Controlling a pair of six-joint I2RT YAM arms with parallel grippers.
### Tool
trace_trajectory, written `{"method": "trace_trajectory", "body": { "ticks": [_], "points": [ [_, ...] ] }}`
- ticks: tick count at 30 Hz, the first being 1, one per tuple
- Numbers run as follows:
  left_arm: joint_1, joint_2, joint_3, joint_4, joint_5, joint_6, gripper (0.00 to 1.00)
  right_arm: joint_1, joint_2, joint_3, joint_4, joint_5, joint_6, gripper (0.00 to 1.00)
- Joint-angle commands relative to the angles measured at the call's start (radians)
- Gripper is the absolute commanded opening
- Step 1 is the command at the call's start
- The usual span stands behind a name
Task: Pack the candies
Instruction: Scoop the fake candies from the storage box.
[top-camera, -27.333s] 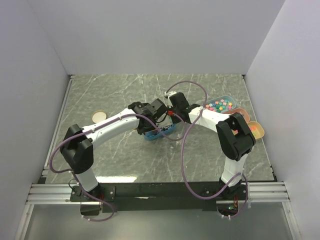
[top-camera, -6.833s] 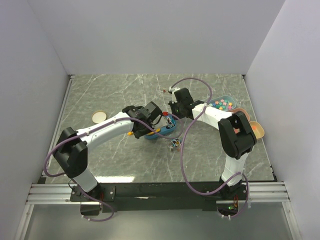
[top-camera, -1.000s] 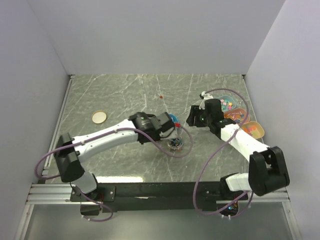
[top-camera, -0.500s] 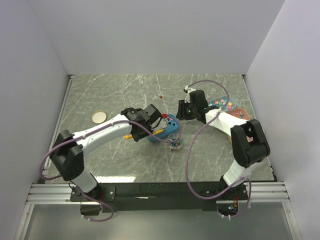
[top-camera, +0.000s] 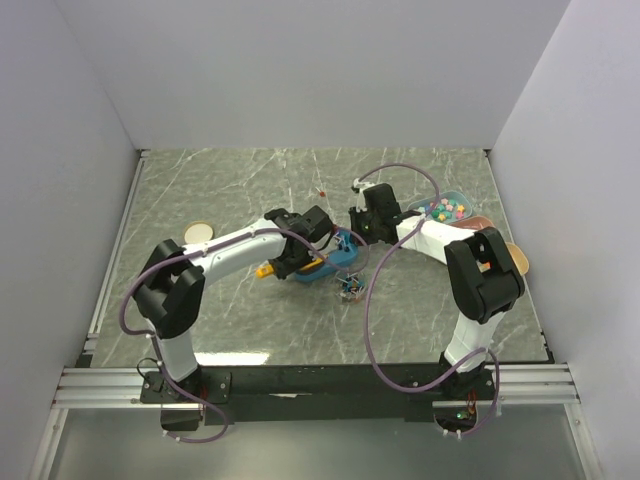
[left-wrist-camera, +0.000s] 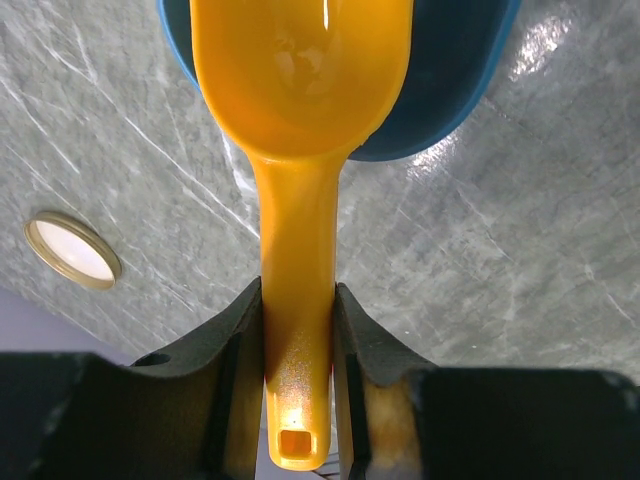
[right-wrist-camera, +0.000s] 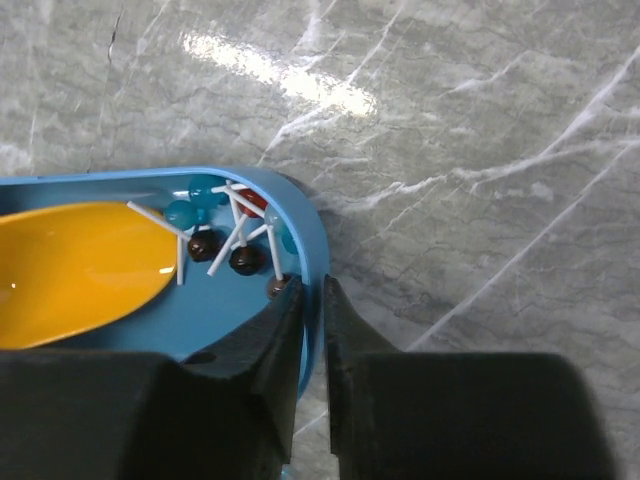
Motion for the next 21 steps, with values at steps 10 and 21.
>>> {"method": "trace_trajectory", "body": {
  "ticks": [10,21],
  "points": [
    [0.004,0.054,0.129,-0.089,-0.016,-0.053,0.01,0.031,-0.020,0.047,-0.011,0.060,-0.054,0.00],
    [0.004,0.144,0.211,-0.143,0.008,-0.084,0.01,0.063,-0.061,0.030,0.007,0.080,-0.055,0.00]
  ]
}}
